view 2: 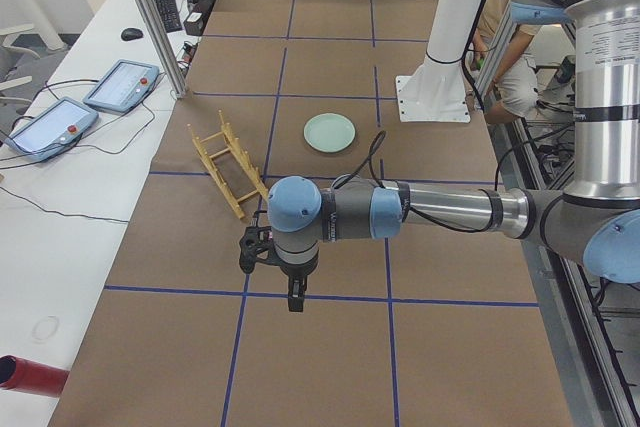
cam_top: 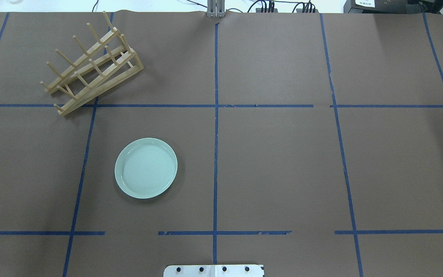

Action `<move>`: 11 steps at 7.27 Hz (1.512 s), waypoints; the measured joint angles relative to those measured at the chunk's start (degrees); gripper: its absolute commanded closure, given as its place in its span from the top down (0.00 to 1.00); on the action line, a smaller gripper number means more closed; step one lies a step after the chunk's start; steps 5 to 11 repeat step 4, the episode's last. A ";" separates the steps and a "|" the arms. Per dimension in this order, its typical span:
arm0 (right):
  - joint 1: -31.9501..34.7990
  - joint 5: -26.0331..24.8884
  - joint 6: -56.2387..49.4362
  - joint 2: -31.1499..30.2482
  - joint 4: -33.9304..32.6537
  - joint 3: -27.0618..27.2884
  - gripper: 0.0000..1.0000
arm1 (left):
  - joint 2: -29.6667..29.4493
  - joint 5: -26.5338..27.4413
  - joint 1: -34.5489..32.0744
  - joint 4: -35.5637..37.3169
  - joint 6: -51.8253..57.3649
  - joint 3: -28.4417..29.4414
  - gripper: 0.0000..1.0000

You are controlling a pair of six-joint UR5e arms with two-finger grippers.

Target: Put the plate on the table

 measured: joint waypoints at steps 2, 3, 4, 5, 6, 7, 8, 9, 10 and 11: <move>0.00 0.00 0.00 -0.01 0.00 0.00 1.00 | -0.93 0.13 -0.34 1.08 0.46 0.94 1.00; 0.00 0.00 0.00 -0.02 0.00 0.00 1.00 | -1.60 0.14 -0.35 1.07 0.56 1.12 1.00; 0.00 0.00 0.00 -0.02 0.00 0.00 1.00 | -1.98 0.11 -0.38 1.02 0.62 1.17 1.00; 0.00 0.00 0.00 -0.02 0.00 0.00 1.00 | -1.98 0.11 -0.38 1.02 0.62 1.17 1.00; 0.00 0.00 0.00 -0.02 0.00 0.00 1.00 | -1.98 0.11 -0.38 1.02 0.62 1.17 1.00; 0.00 0.00 0.00 -0.02 0.00 0.00 1.00 | -1.98 0.11 -0.38 1.02 0.62 1.17 1.00; 0.00 0.00 0.00 -0.02 0.00 0.00 1.00 | -1.98 0.11 -0.38 1.02 0.62 1.17 1.00; 0.00 0.00 0.00 -0.02 0.00 0.00 1.00 | -1.98 0.11 -0.38 1.02 0.62 1.17 1.00; 0.00 0.00 0.00 -0.02 0.00 0.00 1.00 | -1.98 0.11 -0.38 1.02 0.62 1.17 1.00; 0.00 0.00 0.00 -0.02 0.00 0.00 1.00 | -1.98 0.11 -0.38 1.02 0.62 1.17 1.00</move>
